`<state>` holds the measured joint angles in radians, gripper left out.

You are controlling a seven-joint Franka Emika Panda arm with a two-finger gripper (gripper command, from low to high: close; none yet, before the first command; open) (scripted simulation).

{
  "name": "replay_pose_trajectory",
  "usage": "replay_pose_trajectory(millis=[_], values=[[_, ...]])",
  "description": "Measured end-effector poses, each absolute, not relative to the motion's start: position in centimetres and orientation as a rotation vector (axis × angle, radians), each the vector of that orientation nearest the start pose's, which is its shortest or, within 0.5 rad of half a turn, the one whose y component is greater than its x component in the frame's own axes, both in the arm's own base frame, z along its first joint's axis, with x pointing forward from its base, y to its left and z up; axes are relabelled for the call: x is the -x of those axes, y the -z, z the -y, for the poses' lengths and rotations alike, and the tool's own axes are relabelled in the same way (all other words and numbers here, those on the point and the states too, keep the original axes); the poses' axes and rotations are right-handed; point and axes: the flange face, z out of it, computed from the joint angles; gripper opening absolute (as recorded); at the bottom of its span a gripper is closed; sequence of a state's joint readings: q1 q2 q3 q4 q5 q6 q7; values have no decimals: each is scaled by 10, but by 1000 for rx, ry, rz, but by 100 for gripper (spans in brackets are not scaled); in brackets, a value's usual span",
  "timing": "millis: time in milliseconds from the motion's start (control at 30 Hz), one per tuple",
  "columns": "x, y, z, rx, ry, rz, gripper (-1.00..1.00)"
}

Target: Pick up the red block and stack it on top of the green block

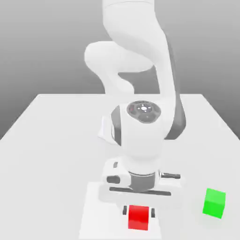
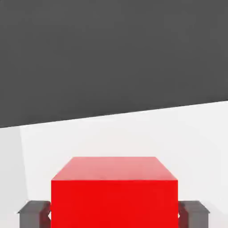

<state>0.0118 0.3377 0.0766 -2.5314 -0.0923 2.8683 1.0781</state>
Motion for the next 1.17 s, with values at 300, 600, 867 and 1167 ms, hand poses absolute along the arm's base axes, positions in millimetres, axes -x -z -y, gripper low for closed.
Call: replay_pose_trajectory(millis=[300, 600, 867, 1167], values=[[-450, -207, -54, 2820, 1, -1384, -100], [-437, -227, -155, 2733, 4, -1553, -100], [-404, -244, -247, 2644, 1, -1695, -100], [-397, -187, -262, 2624, 1, -1724, 100]])
